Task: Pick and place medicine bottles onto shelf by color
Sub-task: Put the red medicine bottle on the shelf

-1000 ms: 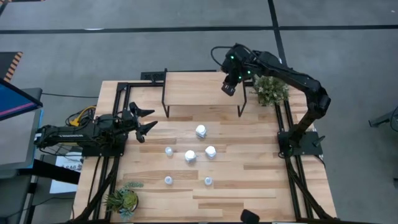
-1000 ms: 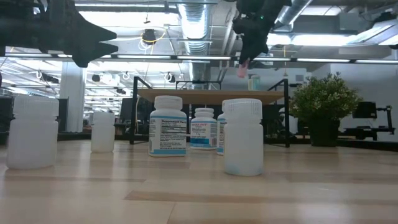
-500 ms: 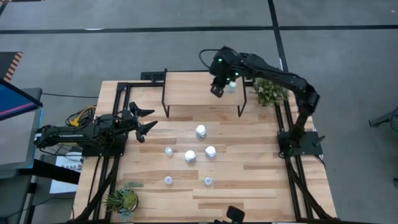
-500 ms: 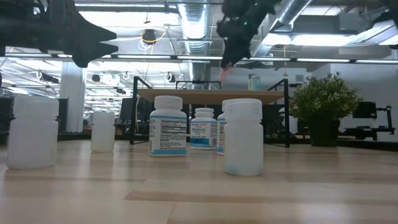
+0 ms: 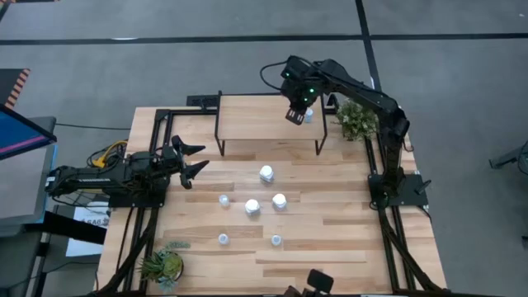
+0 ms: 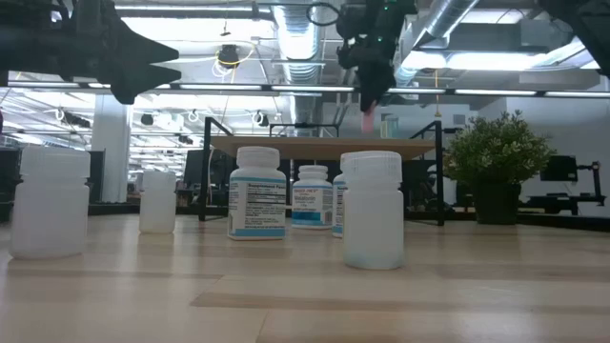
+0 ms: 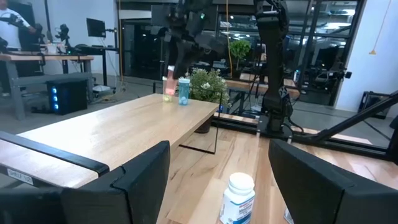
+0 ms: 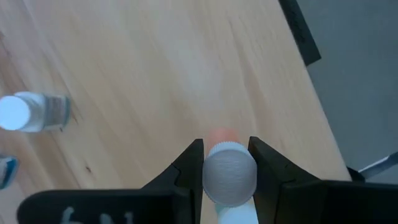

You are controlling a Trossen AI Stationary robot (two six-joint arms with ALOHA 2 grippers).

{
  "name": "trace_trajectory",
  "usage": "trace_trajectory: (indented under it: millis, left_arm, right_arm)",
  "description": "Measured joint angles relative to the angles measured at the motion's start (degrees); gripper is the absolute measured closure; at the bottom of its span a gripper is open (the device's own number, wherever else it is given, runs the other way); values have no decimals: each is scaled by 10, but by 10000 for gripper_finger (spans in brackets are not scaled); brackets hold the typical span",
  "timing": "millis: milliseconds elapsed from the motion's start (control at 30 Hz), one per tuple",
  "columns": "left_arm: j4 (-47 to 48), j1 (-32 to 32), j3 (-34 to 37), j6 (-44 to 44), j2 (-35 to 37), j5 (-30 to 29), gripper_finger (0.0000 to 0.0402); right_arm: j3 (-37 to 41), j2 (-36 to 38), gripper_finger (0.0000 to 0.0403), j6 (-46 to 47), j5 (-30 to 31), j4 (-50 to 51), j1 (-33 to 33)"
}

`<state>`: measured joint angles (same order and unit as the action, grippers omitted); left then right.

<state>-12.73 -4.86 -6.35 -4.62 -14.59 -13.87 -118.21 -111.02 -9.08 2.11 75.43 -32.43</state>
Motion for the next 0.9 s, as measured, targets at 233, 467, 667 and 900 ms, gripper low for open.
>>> trace_trajectory:
  millis: [233,467,667,900]
  left_arm:
    - [0,0,0,5,0,0,141]
    - [0,0,0,7,0,0,141]
    - [0,0,0,9,0,0,141]
    - [0,0,0,10,0,0,141]
  right_arm:
    - [25,-1,299,-4,-1,-15,2]
    - [24,0,299,-22,-41,-20,-5]
    - [24,0,299,-45,-49,-16,-9]
    - [25,-10,299,-47,-50,-9,-15]
